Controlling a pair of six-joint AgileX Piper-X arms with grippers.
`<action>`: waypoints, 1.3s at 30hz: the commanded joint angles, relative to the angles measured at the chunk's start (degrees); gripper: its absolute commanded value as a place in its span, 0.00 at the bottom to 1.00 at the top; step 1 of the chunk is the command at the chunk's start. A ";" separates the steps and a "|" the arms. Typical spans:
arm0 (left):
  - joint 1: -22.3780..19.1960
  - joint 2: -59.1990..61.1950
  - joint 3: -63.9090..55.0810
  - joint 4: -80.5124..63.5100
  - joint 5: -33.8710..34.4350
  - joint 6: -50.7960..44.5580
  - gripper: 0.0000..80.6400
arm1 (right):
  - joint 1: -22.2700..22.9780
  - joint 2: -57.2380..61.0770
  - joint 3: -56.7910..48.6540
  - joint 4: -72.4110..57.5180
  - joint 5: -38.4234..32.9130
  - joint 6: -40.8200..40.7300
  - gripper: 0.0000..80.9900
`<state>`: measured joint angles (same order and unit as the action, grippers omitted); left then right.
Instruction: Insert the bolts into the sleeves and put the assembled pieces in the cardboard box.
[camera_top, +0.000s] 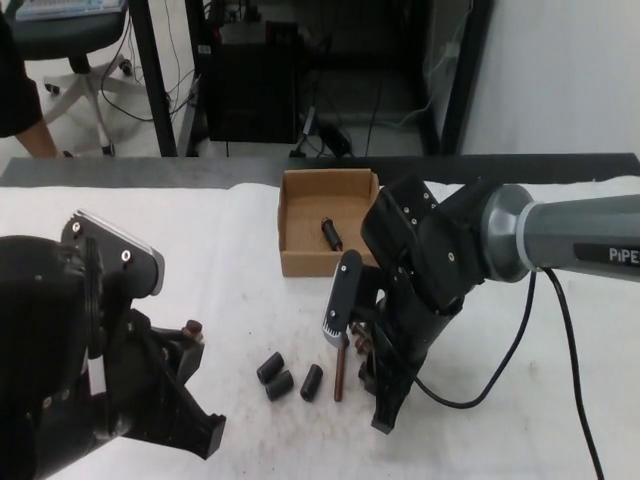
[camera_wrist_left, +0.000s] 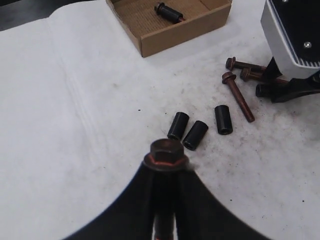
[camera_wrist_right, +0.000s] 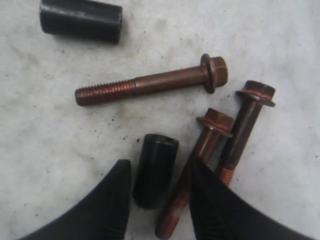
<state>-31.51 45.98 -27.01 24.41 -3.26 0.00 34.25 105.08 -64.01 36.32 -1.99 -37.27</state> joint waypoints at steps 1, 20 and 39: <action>0.16 -0.57 -0.13 -0.23 -0.74 0.00 0.00 | -0.17 -0.06 -0.49 -0.55 0.41 -0.53 0.44; 0.16 -0.57 -0.13 -2.96 -0.74 0.00 0.00 | 3.00 -1.88 -0.49 5.08 -3.00 4.34 0.01; 0.16 -0.57 -0.13 -3.70 -0.74 0.00 0.00 | 7.84 0.05 -0.49 6.13 0.31 4.34 0.02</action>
<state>-31.51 45.98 -26.94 21.85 -3.26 0.00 42.15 104.81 -64.35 40.88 -2.49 -33.03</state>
